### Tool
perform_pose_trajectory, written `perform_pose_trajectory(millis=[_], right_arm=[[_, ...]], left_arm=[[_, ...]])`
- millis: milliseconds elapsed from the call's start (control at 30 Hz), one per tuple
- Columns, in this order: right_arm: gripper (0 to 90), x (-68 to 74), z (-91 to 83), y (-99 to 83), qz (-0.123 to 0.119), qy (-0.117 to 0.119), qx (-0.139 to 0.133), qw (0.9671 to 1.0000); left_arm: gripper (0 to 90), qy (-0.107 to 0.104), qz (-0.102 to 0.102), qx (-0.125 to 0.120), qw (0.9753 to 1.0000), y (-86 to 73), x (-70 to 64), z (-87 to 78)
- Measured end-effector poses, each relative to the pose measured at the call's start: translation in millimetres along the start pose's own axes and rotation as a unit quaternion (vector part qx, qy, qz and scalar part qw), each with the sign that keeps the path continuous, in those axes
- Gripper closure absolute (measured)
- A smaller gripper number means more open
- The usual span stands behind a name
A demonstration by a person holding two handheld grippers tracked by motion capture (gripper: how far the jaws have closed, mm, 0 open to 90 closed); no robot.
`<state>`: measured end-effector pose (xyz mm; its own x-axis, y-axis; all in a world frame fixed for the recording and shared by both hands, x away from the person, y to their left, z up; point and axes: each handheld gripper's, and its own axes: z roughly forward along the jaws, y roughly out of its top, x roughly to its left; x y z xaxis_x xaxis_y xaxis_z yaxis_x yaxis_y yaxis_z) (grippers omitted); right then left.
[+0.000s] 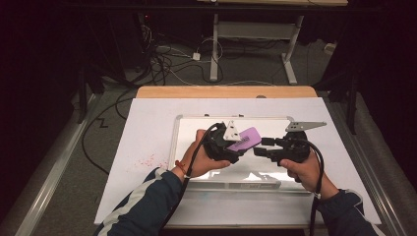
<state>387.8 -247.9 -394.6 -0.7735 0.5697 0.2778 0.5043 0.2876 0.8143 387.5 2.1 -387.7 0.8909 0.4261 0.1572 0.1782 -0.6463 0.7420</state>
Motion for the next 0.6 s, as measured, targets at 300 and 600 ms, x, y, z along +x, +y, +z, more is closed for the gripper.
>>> perform_pose_trajectory(millis=[300, 600], right_arm=[[37.1, -14.7, 5.5, -8.8, 0.103, 0.004, -0.027, 0.9943], [47.0, -16.9, 7.0, -9.6, 0.169, 0.038, -0.077, 0.9819]], left_arm=[[38.6, 0.029, -0.015, -0.027, 0.9991, 2.7, -4.6, 3.0], [38.5, 0.061, -0.019, -0.033, 0.9974, 7.9, -16.0, 10.6]])
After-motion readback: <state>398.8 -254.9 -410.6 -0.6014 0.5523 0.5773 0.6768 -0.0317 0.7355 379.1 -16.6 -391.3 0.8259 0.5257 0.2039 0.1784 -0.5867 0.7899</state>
